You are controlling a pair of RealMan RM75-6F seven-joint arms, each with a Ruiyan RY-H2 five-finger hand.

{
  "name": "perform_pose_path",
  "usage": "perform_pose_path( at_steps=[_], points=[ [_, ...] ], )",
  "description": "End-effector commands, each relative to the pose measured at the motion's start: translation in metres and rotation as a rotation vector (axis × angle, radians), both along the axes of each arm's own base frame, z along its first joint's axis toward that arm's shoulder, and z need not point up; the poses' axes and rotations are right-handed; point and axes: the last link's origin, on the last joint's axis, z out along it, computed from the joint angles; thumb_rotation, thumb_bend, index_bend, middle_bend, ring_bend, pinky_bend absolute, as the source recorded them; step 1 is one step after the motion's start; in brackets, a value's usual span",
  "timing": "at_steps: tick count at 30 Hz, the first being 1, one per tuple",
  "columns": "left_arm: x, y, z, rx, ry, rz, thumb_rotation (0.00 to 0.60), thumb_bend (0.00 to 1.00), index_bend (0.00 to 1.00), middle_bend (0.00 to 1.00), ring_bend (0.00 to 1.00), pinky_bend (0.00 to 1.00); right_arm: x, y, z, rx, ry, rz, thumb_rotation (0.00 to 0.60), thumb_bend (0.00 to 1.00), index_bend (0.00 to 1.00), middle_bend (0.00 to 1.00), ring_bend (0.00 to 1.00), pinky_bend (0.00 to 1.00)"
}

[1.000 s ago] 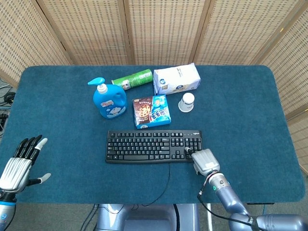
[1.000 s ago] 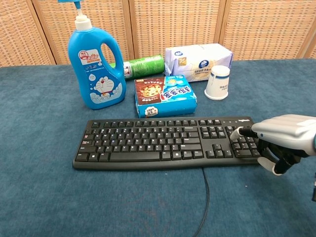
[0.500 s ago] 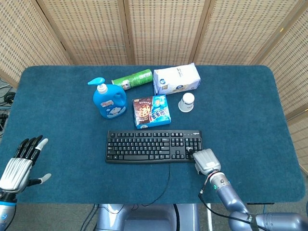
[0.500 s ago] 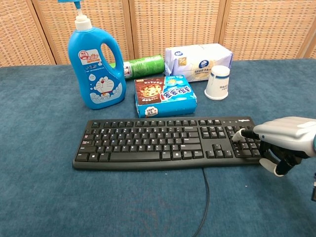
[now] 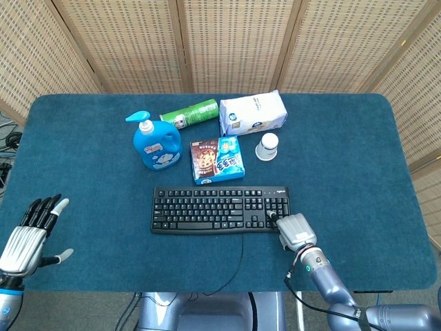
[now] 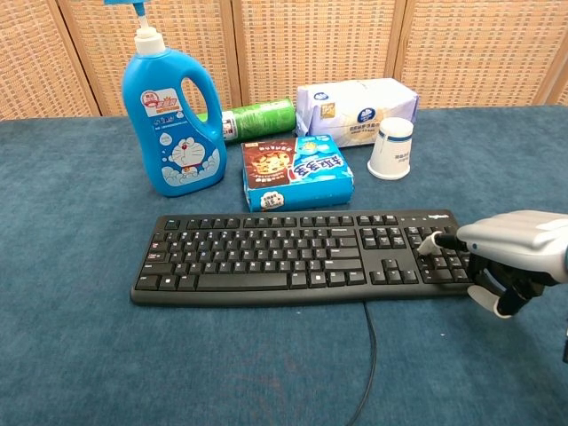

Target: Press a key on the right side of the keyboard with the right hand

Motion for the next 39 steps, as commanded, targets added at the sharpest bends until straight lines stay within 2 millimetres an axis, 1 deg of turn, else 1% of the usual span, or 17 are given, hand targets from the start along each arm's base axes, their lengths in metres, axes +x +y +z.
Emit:
perform_pose_path(
  at_steps=[1,7,10,15,18,21,22,24,26,27,29,31,32,34,37,39],
  points=[
    [0.0,0.0,0.0,0.001,-0.001,-0.001,0.6,0.0,0.0,0.0,0.0,0.0,0.001,0.0,0.001,-0.003,0.001,0.001,0.6,0.62,0.11,0.72,0.67,0.52],
    [0.0,0.001,0.001,0.003,-0.002,0.0,0.6,0.0,0.0,0.0,0.0,0.0,0.005,-0.001,0.009,-0.026,-0.004,0.018,0.6,0.62,0.11,0.72,0.67,0.52],
    [0.0,0.001,0.001,0.003,-0.003,0.002,0.6,0.0,0.0,0.0,0.0,0.0,0.008,-0.001,0.017,-0.048,-0.008,0.032,0.6,0.62,0.11,0.72,0.67,0.52],
    [0.0,0.001,0.001,0.0,-0.002,0.0,0.6,0.0,0.0,0.0,0.0,0.0,0.01,0.005,0.038,-0.107,-0.032,0.059,0.6,0.62,0.11,0.7,0.66,0.52],
    [0.0,0.001,0.0,0.0,-0.002,0.0,0.6,0.0,0.0,0.0,0.0,0.0,0.006,0.011,0.052,-0.152,-0.068,0.064,0.6,0.62,0.11,0.62,0.59,0.52],
    [0.0,0.0,-0.001,-0.004,0.001,0.001,0.6,0.0,0.0,0.0,0.0,0.0,-0.003,0.019,0.066,-0.205,-0.109,0.07,0.6,0.61,0.11,0.51,0.48,0.52],
    [0.0,0.0,-0.001,-0.006,0.002,0.0,0.6,0.0,0.0,0.0,0.0,0.0,-0.007,0.023,0.072,-0.226,-0.126,0.075,0.6,0.61,0.11,0.46,0.43,0.51],
    [0.0,0.0,-0.002,-0.006,0.004,0.0,0.6,0.0,0.0,0.0,0.0,0.0,-0.017,0.031,0.08,-0.262,-0.155,0.079,0.6,0.59,0.11,0.37,0.34,0.48],
    [0.0,0.0,-0.002,-0.006,0.004,0.0,0.6,0.0,0.0,0.0,0.0,0.0,-0.025,0.039,0.086,-0.288,-0.174,0.088,0.6,0.56,0.09,0.26,0.23,0.42],
    [0.0,-0.001,-0.002,-0.006,0.004,0.0,0.6,0.0,0.0,0.0,0.0,0.0,-0.031,0.045,0.09,-0.309,-0.193,0.098,0.6,0.55,0.07,0.23,0.19,0.4],
    [0.0,-0.001,-0.002,-0.006,0.005,0.001,0.6,0.0,0.0,0.0,0.0,0.0,-0.037,0.052,0.095,-0.332,-0.216,0.106,0.6,0.5,0.03,0.13,0.09,0.34],
    [0.0,-0.001,-0.003,-0.006,0.006,0.0,0.6,0.0,0.0,0.0,0.0,0.0,-0.048,0.064,0.103,-0.367,-0.251,0.124,0.6,0.46,0.02,0.06,0.02,0.28],
    [0.0,-0.001,-0.003,-0.006,0.006,-0.001,0.6,0.0,0.0,0.0,0.0,0.0,-0.052,0.068,0.106,-0.383,-0.264,0.137,0.6,0.45,0.02,0.02,0.0,0.25],
    [0.0,-0.002,-0.003,-0.007,0.008,-0.001,0.6,0.0,0.0,0.0,0.0,0.0,-0.06,0.075,0.113,-0.418,-0.28,0.161,0.6,0.42,0.02,0.0,0.0,0.2],
    [0.0,-0.002,-0.004,-0.007,0.011,-0.001,0.6,0.0,0.0,0.0,0.0,0.0,-0.076,0.087,0.123,-0.47,-0.285,0.183,0.6,0.38,0.01,0.0,0.0,0.12],
    [0.0,-0.002,-0.005,-0.007,0.014,-0.001,0.6,0.0,0.0,0.0,0.0,0.0,-0.085,0.092,0.128,-0.498,-0.284,0.192,0.6,0.37,0.01,0.0,0.0,0.1]
  ],
)
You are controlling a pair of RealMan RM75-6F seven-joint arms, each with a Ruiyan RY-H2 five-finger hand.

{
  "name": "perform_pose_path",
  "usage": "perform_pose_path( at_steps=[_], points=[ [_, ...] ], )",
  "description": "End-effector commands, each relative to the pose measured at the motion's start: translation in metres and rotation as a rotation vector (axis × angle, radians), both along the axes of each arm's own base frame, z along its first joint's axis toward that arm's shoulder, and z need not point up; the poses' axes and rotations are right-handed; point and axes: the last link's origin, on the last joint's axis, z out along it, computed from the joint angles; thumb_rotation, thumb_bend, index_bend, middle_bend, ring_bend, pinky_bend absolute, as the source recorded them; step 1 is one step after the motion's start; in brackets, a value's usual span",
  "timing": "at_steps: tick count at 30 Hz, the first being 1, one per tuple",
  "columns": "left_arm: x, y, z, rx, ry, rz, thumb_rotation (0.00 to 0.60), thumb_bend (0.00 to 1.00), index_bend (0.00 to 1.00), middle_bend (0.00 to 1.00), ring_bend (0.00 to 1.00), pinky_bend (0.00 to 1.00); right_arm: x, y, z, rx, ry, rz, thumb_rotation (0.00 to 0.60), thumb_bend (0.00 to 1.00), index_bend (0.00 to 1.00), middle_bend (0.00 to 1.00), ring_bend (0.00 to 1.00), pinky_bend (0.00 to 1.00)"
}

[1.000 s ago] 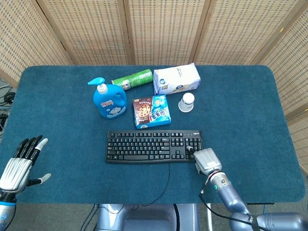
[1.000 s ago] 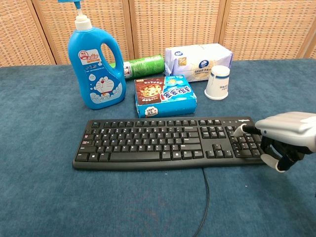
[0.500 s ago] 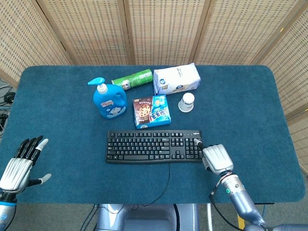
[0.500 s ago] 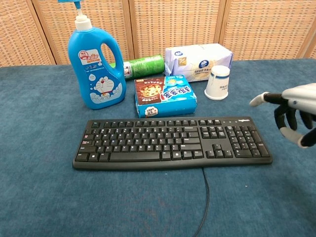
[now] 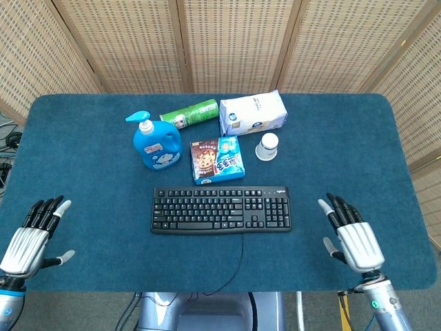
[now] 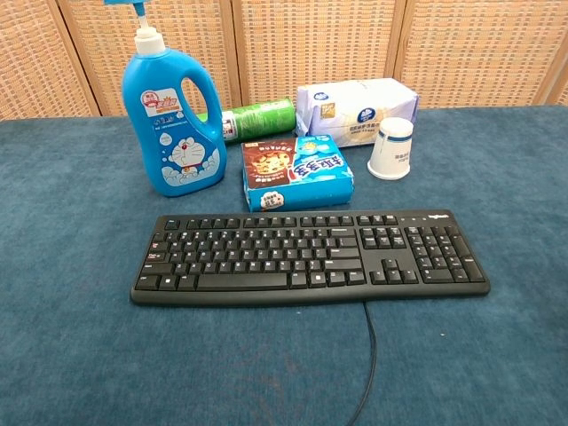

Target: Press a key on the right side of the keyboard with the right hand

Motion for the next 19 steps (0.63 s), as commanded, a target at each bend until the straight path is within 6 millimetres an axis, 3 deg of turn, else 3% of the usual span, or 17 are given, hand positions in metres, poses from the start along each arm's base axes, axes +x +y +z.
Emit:
perform_pose_path(
  at_steps=[1,7,19],
  points=[
    [0.0,0.0,-0.001,-0.001,0.003,0.001,0.6,0.0,0.0,0.0,0.0,0.0,-0.022,0.019,0.01,-0.048,0.001,0.007,0.6,0.36,0.0,0.0,0.0,0.08],
    [0.0,0.001,-0.004,-0.002,0.009,-0.005,0.6,0.0,0.0,0.0,0.0,0.0,-0.033,0.023,0.018,-0.09,0.002,0.019,0.6,0.34,0.0,0.0,0.0,0.02],
    [-0.001,0.001,-0.002,0.007,0.004,-0.002,0.6,0.0,0.0,0.0,0.0,0.0,-0.038,0.027,0.031,-0.145,-0.015,0.012,0.6,0.34,0.0,0.0,0.0,0.0]
  ],
)
